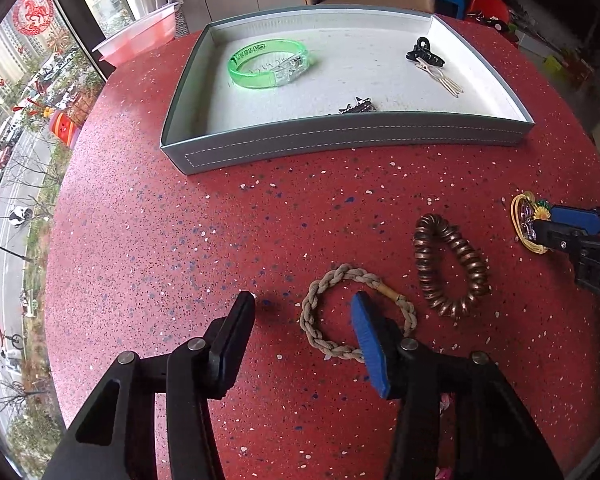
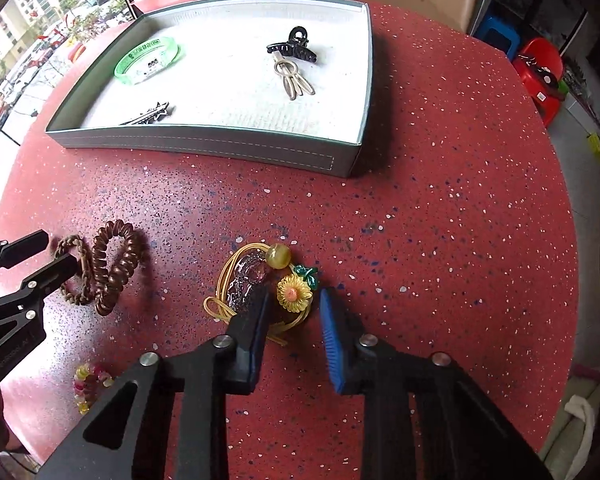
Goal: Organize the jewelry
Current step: 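Grasp the yellow sunflower cord bracelet with the right gripper while the left grasps the braided rope bracelet, then carry the yellow bracelet into the tray with the right gripper while the left carries the rope bracelet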
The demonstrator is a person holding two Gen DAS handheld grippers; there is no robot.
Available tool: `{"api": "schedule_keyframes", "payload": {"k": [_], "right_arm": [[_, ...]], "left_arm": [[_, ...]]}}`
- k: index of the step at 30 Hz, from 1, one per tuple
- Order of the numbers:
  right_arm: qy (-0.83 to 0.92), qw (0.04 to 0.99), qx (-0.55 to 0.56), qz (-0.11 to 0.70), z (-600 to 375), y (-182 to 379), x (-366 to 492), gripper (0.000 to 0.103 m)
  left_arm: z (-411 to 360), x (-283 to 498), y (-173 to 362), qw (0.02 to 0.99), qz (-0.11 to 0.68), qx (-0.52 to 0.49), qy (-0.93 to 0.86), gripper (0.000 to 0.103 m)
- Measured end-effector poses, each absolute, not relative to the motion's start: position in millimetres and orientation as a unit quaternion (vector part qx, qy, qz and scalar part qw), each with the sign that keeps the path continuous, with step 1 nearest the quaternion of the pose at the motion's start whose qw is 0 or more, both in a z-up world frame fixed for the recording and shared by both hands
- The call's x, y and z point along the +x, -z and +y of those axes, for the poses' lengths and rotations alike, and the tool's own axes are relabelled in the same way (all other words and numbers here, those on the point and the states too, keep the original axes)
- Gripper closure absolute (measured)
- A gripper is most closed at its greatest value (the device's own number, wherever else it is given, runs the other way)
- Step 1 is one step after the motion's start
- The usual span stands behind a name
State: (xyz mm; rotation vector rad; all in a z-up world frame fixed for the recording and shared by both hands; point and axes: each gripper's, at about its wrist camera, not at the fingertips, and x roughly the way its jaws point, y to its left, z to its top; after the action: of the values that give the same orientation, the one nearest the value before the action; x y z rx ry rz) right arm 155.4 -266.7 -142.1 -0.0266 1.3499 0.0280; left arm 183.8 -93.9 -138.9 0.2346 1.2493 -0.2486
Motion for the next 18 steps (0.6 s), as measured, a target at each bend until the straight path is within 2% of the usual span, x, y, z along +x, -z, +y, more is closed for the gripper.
{"api": "schedule_keyframes", "payload": {"k": [1, 4, 5, 18], "right_arm": [[-0.011, 0.781, -0.008, 0.625, -266.2, 141.8, 154.7, 0.084], [-0.007, 0.785, 0.016, 0.619, -265.2, 140.0, 152.5, 0.086], [-0.005, 0.787, 0.024, 0.616, -271.0, 136.4, 151.7, 0.089], [-0.016, 0.814, 0.081, 0.575, -287.1, 94.4, 148.9, 0.089]], "left_arm": [[-94.6, 181.8, 138.8, 0.797, 0.581, 0.109, 0.125, 0.053], [-100.7, 177.3, 138.0, 0.795, 0.578, 0.117, 0.143, 0.078], [-103.5, 175.4, 137.0, 0.795, 0.577, 0.121, 0.145, 0.078], [-76.4, 173.8, 110.1, 0.799, 0.579, 0.038, 0.156, 0.078]]}}
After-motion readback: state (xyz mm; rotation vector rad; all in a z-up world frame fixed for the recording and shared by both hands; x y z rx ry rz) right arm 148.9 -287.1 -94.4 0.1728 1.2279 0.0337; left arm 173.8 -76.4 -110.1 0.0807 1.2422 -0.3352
